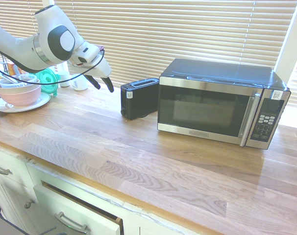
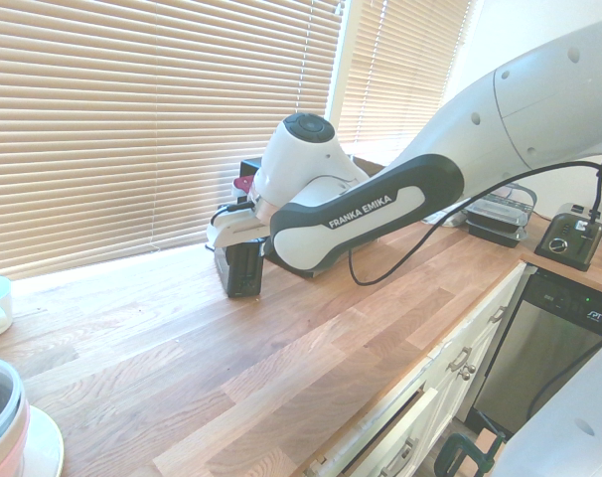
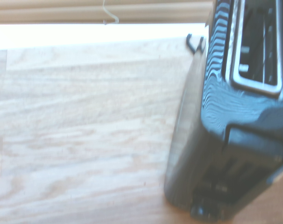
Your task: Press the toaster
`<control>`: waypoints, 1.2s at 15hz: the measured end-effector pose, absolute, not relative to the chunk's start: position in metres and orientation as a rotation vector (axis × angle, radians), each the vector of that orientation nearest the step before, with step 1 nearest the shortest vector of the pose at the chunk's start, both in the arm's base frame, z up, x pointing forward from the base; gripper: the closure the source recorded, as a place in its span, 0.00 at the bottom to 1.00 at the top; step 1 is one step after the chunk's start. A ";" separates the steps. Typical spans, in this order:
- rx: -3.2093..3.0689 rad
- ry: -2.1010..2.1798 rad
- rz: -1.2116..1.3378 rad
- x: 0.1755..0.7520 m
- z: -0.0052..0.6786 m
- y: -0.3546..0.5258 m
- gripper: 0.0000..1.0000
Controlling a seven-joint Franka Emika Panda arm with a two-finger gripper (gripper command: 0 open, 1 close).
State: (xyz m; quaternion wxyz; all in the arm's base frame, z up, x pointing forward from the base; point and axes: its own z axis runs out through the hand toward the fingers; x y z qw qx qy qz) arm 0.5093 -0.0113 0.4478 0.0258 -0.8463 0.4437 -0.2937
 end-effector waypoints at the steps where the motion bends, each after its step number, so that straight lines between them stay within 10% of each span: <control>1: -2.613 1.369 -0.920 0.511 0.452 -0.012 0.00; 5: -2.590 1.393 -0.945 0.515 0.463 -0.022 0.00; 6: -2.586 1.404 -0.944 0.516 0.465 -0.026 1.00; 18: -2.600 1.415 -0.907 0.536 0.461 -0.038 1.00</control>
